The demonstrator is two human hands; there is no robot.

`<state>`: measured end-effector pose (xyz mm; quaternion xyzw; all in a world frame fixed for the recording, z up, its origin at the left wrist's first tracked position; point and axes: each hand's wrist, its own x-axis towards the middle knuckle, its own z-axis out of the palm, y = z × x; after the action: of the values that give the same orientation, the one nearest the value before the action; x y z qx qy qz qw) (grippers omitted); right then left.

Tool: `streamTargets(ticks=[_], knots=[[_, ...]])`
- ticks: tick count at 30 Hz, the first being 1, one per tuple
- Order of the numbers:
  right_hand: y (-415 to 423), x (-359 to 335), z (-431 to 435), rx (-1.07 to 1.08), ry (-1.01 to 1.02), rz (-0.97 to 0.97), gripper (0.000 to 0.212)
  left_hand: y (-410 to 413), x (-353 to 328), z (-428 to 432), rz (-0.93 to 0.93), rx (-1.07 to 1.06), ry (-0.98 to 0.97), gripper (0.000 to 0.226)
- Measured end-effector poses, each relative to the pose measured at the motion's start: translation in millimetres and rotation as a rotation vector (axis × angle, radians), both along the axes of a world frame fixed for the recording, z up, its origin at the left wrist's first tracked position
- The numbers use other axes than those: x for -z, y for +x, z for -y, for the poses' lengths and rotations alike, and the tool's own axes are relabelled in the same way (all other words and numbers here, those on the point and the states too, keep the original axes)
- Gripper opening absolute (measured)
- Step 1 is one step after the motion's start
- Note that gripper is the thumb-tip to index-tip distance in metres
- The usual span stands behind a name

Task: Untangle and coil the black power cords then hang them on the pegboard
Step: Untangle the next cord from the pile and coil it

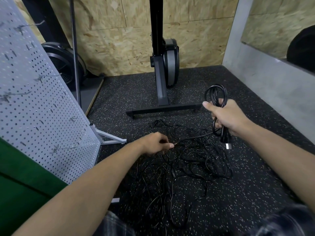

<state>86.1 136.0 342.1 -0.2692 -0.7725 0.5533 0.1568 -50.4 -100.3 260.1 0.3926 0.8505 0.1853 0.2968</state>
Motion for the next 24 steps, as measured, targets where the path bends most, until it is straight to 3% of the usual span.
streamTargets(ticks=[3,8,10,13,20,24], knots=[[0,0,-1,-0.022,0.142,0.068,0.028,5,0,-2,-0.050,0.035,-0.041,0.033],[3,6,4,-0.134,0.446,0.185,0.021,8,-10,-4,-0.194,0.093,0.121,0.020],[3,14,5,-0.209,0.456,0.232,0.025,12,-19,-10,-0.229,0.194,0.137,0.009],[3,18,5,-0.282,0.469,0.262,0.044,20,-28,-20,-0.294,0.299,0.215,0.010],[0,26,10,-0.492,0.383,0.319,0.094,29,-42,-22,-0.410,0.198,0.585,0.010],[3,12,13,-0.590,0.283,0.285,0.072,31,-55,-21,-0.353,-0.012,0.712,0.017]])
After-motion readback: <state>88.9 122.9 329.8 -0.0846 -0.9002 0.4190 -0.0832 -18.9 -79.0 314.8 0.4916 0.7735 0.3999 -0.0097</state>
